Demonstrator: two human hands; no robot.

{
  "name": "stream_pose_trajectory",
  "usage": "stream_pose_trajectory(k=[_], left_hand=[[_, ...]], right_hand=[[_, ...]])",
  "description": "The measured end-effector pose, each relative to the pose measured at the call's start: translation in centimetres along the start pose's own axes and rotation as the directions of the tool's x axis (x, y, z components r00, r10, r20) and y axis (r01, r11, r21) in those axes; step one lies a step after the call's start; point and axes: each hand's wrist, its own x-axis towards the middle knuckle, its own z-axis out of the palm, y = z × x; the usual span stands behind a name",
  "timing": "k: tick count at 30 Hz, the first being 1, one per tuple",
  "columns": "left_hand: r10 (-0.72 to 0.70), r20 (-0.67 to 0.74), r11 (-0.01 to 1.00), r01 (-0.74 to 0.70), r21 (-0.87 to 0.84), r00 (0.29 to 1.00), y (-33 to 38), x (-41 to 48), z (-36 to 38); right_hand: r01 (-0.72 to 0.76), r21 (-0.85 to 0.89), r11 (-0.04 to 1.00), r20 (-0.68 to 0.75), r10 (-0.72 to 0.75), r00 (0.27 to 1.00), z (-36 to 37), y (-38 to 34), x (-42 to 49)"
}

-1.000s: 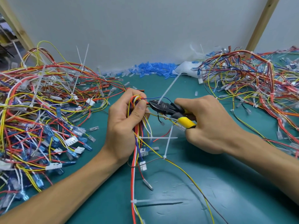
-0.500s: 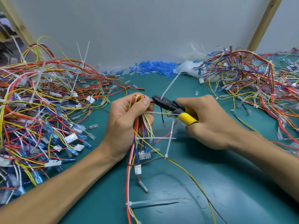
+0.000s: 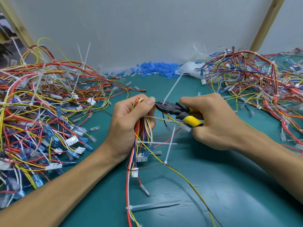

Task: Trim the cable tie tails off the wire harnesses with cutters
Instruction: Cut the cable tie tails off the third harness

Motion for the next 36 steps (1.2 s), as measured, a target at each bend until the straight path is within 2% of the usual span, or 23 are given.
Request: stream_pose_trajectory(k=[10,15,24,36], left_hand=[[-0.006,0.038,0.997,0.009,-0.074,0.999,0.1,0.0,-0.5],[0.052,0.069,0.999,-0.052,-0.008,0.996,0.1,0.2,-0.7],[0.042,0.094,0.998,-0.046,0.039,0.995,0.1,0.2,-0.7],[0.04,0.084,0.997,-0.045,0.055,0.996,0.0,0.2,-0.6]], right_hand=[[-0.007,-0.044,0.999,-0.012,0.007,1.0,0.1,-0.1,-0.1],[-0.032,-0.068,0.997,-0.033,0.03,0.999,0.4,0.2,0.0],[-0.127,0.083,0.988,-0.046,0.132,0.99,0.8,0.4,0.0],[-0.183,0.148,0.972,-0.02,0.188,0.982,1.1,0.4,-0.1]])
